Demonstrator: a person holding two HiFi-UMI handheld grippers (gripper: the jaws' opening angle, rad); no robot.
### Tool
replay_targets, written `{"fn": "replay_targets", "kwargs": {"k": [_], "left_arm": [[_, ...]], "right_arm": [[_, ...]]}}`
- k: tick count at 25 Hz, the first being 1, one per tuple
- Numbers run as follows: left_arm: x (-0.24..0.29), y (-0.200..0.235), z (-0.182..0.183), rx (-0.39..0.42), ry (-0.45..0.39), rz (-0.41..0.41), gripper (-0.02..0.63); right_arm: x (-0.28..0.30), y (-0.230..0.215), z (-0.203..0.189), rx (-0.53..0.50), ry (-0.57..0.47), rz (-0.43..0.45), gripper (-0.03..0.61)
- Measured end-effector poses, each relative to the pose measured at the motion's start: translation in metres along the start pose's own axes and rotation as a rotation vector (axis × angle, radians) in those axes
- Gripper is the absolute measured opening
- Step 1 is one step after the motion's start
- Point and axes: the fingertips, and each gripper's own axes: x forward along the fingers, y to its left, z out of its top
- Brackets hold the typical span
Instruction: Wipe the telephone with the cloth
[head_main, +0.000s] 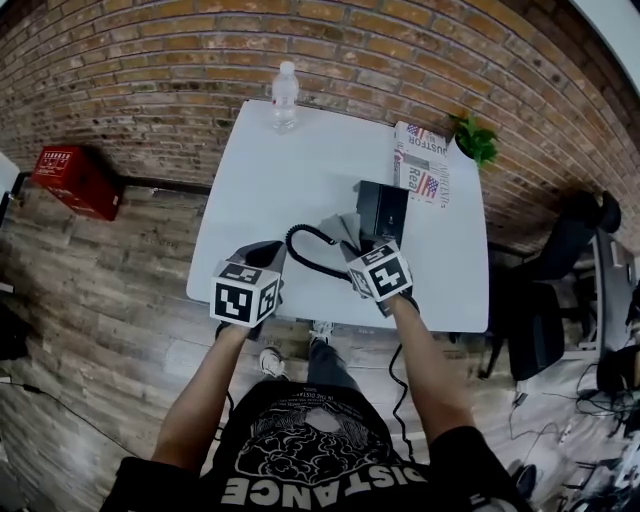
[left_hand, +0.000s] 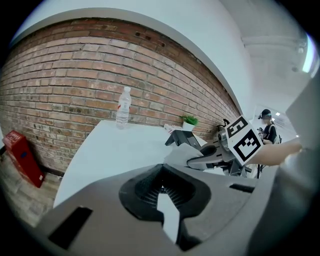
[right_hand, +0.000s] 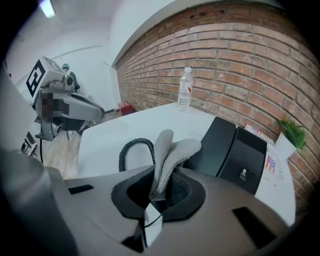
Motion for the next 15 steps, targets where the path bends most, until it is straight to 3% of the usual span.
{"fn": "replay_targets", "kwargs": {"k": [9, 15], "left_arm": [[-0.009, -0.006, -0.014, 0.039, 0.022, -0.032, 0.006], [-0.014, -0.017, -0.012, 0.068, 0.019, -0.051, 0.006]], "right_arm": [[-0.007, 0.015, -0.02, 0.085, -0.033, -0.036, 0.012], [-0.033, 0.021, -0.012, 0.142, -0.12, -0.063, 0.012]]}}
